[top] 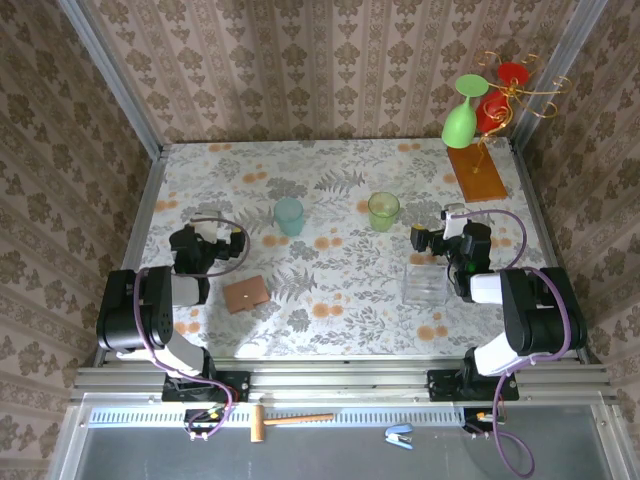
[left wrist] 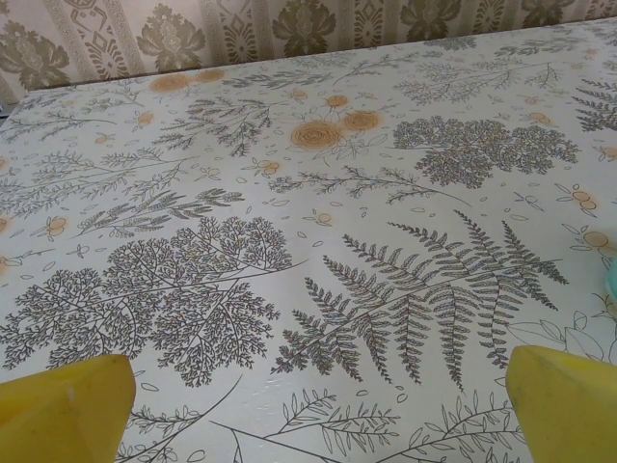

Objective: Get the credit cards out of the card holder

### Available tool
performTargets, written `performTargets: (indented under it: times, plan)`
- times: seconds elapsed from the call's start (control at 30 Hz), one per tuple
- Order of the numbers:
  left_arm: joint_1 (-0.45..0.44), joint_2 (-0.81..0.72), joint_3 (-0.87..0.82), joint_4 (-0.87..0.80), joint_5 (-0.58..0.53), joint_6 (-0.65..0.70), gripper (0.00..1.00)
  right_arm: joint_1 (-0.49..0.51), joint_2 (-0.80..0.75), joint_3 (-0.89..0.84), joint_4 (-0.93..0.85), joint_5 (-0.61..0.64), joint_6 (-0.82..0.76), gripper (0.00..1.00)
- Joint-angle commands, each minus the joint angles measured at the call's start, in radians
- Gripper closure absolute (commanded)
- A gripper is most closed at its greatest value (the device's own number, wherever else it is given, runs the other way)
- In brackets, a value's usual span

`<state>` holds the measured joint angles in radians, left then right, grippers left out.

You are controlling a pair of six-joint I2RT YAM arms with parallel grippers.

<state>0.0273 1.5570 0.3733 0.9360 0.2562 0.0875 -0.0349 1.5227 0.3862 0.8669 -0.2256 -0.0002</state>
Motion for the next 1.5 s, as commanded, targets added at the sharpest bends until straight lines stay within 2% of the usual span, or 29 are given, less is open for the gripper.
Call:
performTargets:
  times: [0.0,0.6,0.77,1.33,1.47]
  plan:
    - [0.004,-0.002,-0.012,0.035,0.026,0.019,0.0,-0.002,0.005,-0.006,0.036,-0.022,-0.017,0.0]
    - [0.005,-0.003,-0.011,0.034,0.028,0.017,0.0,-0.002,0.006,-0.005,0.035,-0.021,-0.015,0.0]
    - [0.009,-0.002,0.008,0.003,-0.099,-0.031,0.0,-0.002,0.008,-0.001,0.032,0.005,-0.002,0.0]
    - [0.002,-0.005,-0.002,0.016,-0.101,-0.023,0.0,0.0,0.005,0.005,0.019,0.058,0.012,0.0]
    - [-0.002,-0.055,-0.025,0.022,-0.117,-0.024,0.0,0.0,-0.053,0.054,-0.113,0.069,0.016,0.0]
